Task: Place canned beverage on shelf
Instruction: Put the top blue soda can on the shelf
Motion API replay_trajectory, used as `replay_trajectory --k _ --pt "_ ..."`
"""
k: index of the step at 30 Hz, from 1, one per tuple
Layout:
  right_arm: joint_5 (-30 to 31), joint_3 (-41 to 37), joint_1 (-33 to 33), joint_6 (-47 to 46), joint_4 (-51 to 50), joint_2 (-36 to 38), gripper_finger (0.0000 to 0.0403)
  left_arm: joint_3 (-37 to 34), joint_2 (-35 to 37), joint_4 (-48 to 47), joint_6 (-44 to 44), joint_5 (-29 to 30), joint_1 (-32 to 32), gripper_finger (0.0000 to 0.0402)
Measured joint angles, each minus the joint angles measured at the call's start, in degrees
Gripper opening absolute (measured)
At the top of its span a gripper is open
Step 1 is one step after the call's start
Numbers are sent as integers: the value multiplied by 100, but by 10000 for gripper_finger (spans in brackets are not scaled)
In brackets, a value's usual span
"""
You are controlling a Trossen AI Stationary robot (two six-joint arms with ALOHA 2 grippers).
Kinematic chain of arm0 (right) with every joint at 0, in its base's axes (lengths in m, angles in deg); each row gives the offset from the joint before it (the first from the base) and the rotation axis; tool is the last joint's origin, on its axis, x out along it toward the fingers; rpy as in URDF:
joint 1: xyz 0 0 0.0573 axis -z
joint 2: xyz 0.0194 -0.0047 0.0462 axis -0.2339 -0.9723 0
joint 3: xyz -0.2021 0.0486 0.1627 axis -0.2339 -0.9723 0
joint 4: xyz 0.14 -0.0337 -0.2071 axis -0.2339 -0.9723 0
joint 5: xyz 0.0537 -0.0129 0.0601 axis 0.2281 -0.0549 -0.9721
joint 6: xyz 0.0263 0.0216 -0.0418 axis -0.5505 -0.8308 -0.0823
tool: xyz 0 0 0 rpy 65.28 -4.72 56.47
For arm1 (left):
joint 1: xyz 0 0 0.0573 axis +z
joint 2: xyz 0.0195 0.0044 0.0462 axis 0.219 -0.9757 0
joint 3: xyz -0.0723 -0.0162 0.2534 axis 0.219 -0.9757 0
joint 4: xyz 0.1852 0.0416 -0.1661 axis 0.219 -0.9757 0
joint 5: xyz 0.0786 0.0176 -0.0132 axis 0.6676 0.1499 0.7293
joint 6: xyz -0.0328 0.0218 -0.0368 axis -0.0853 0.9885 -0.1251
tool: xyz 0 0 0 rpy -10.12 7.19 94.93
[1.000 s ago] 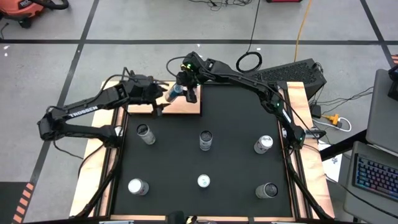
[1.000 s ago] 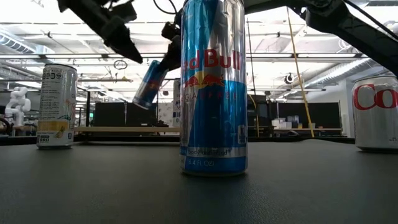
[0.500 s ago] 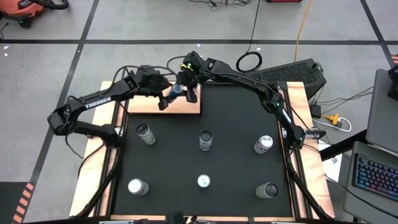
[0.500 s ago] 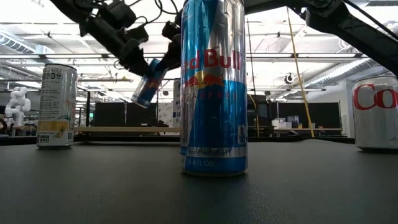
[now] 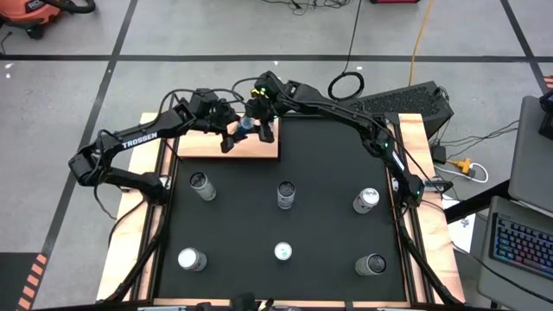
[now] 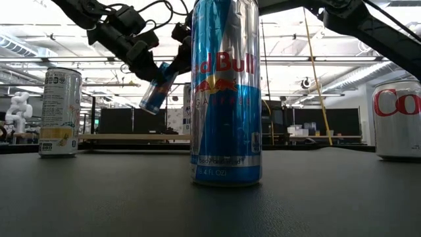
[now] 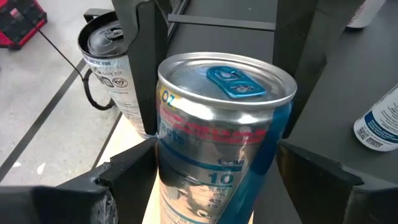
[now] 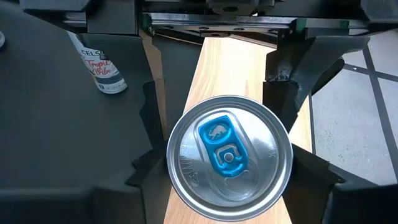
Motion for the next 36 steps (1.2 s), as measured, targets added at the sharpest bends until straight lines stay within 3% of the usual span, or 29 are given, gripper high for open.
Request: replay_trajectory --k 13,25,36 --pt "9 2 0 -8 87 2 222 0 0 69 62 120 -4 315" --pt "202 4 6 -312 56 11 222 0 2 181 183 123 -4 207" --pt "282 9 -22 -612 -75 126 222 -2 4 288 16 -200 -4 222"
